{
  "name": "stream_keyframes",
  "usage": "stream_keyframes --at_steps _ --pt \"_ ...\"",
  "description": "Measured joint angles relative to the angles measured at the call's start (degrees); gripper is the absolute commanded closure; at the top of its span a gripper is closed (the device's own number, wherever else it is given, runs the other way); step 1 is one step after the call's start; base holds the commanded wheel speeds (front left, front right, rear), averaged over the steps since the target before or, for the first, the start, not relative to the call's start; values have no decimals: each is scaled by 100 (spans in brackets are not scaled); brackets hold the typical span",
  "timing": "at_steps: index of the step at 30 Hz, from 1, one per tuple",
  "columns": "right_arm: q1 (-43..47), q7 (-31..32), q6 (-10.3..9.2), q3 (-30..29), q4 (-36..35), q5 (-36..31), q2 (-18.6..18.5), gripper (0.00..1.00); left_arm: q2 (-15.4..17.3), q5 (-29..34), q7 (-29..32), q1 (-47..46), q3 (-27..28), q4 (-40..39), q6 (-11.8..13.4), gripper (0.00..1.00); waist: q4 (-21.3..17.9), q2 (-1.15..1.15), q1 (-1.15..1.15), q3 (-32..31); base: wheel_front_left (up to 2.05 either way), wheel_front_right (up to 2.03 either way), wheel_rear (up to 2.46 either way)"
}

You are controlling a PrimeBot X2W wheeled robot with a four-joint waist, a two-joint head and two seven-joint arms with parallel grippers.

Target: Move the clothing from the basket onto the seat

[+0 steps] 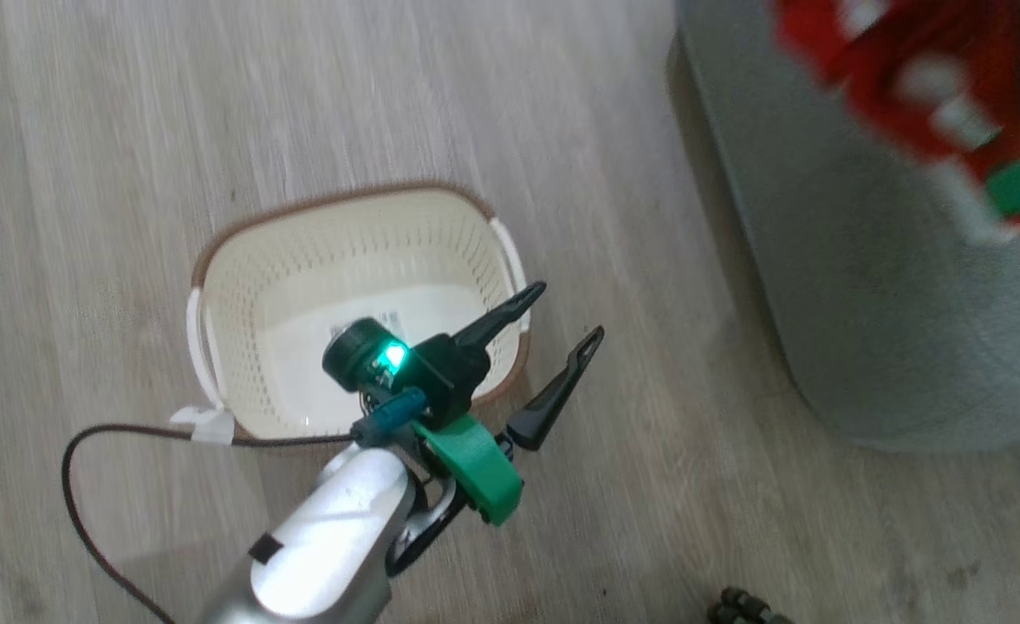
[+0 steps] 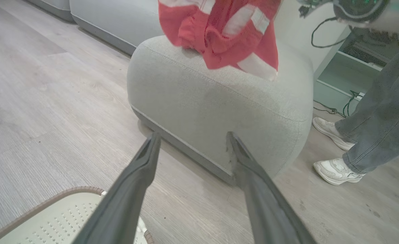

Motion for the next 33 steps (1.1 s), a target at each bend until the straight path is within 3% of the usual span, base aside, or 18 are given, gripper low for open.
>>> stream_keyframes --at_steps 4,7,9,10,11,16,21,25,27,29,31,32,33 --pt "-666 1 0 -566 541 52 -67 100 51 105 0 -192 -2 26 0 0 112 0 0 370 0 0 0" --pt "-1367 1 0 -1358 940 1 -231 100 134 124 -1 -386 27 56 0 0 229 0 1 736 0 0 0" --pt "-1825 0 0 -1889 1140 -147 -408 100 165 158 -1 -454 113 54 1 0 312 0 1 958 0 0 0" --pt "-2240 0 0 -2312 1376 -368 -669 100 214 171 -1 -487 222 24 11 0 398 0 0 1166 0 0 0" --pt "-2240 0 0 -2312 1376 -368 -669 100 214 171 -1 -487 222 24 11 0 398 0 0 1166 0 0 0" --pt "-2892 -1 0 -3385 2071 -1006 -1013 100 408 238 -18 -493 349 -1 59 0 552 0 -1 1615 0 0 0" --pt "-3018 -1 0 -4364 2579 -1589 -927 100 480 242 -18 -493 379 -135 121 0 571 0 0 2061 0 0 0" --pt "-2992 -1 0 -4903 2727 -1990 -441 100 526 282 -18 -494 378 -188 158 0 519 0 0 2370 0 0 0" --pt "-2955 -1 0 -4988 2748 -2137 -175 88 546 279 -18 -495 398 -213 181 0 475 0 1 2454 0 0 0" --pt "-2875 -1 0 -5066 2740 -2250 -1 82 591 259 -18 -497 482 -250 238 0 418 0 0 2468 0 0 0" --pt "-2799 -1 0 -5115 2684 -2331 44 50 649 255 -18 -499 561 -261 244 0 373 0 -1 2426 0 0 0" --pt "-2745 -1 0 -5058 2646 -2381 43 0 677 223 -18 -499 583 -259 257 0 354 0 -1 2387 0 0 0" --pt "-2705 -1 0 -4959 2642 -2410 43 0 691 194 -18 -499 603 -259 260 0 336 0 -1 2339 0 0 0"
